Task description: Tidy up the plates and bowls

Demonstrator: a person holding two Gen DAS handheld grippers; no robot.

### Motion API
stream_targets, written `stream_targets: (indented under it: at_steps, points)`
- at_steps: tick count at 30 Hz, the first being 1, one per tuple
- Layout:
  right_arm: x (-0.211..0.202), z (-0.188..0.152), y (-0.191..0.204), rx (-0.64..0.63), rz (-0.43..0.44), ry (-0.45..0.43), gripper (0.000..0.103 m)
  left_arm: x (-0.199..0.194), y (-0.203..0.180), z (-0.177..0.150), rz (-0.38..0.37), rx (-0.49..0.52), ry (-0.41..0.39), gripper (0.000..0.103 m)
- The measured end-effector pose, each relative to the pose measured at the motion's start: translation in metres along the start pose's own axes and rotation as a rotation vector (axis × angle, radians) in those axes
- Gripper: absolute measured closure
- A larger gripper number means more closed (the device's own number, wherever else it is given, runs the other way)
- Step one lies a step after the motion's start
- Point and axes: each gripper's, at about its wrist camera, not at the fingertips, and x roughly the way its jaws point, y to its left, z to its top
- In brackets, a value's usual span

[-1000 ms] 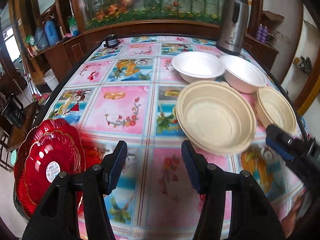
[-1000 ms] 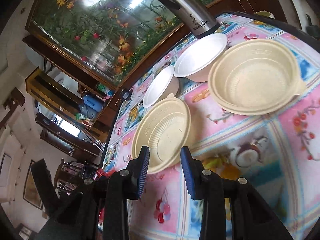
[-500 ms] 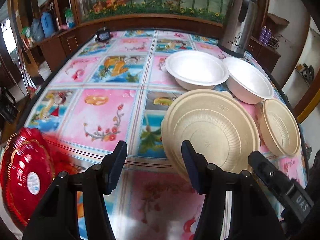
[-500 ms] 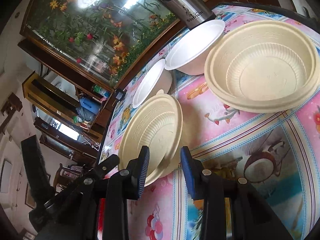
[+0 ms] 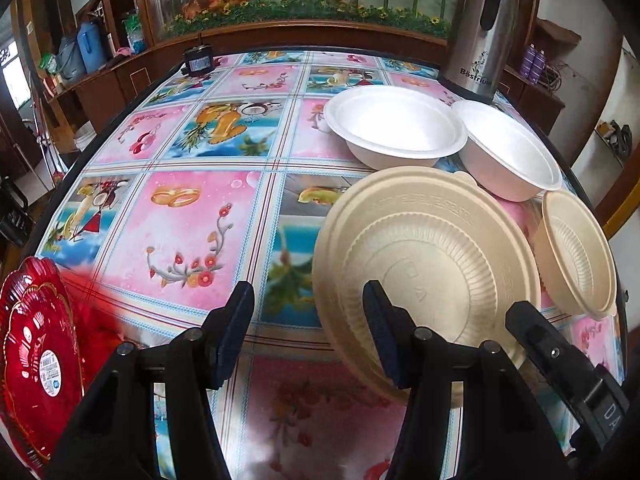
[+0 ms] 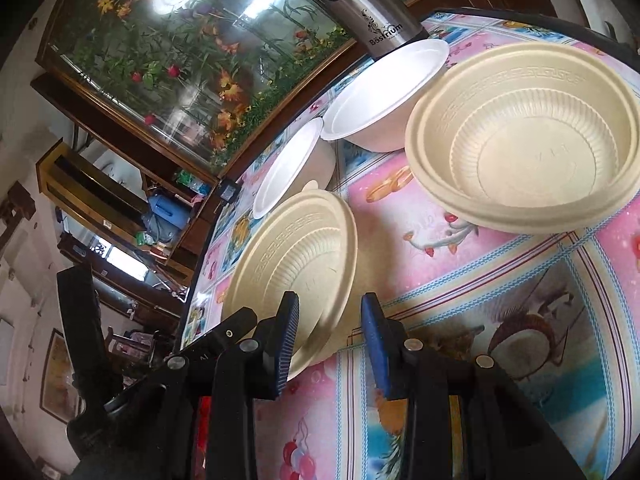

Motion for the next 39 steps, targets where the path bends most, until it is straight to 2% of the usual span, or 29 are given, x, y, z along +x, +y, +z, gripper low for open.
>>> stream_targets:
  at_steps: [2,7,10,13,17,29,39]
  points:
    - [0.001,0.001,-0.001,-0.003,-0.018,-0.009,0.068,0.003,-0.002,-0.001,0.004,0.012,-0.006,0.048]
    - [0.004,0.001,0.0,-0.019,-0.042,-0.01,0.077,0.009,-0.006,-0.002,-0.005,0.038,-0.01,0.048]
    - [0.005,0.001,0.001,-0.033,-0.06,-0.015,0.087,0.012,-0.007,-0.004,-0.026,0.048,-0.006,0.061]
    - [0.006,0.001,0.001,-0.041,-0.065,-0.015,0.088,0.012,-0.01,-0.004,-0.038,0.058,-0.014,0.068]
    - [0.007,0.0,0.004,-0.061,-0.075,-0.024,0.089,0.012,-0.012,-0.005,-0.051,0.071,-0.018,0.083]
    - [0.001,0.001,0.003,-0.061,-0.065,-0.041,0.09,0.0,-0.014,-0.014,-0.056,0.114,-0.041,0.085]
    - [-0.023,-0.014,0.019,-0.095,-0.022,-0.084,0.09,-0.039,-0.001,-0.024,-0.027,0.121,-0.13,0.085]
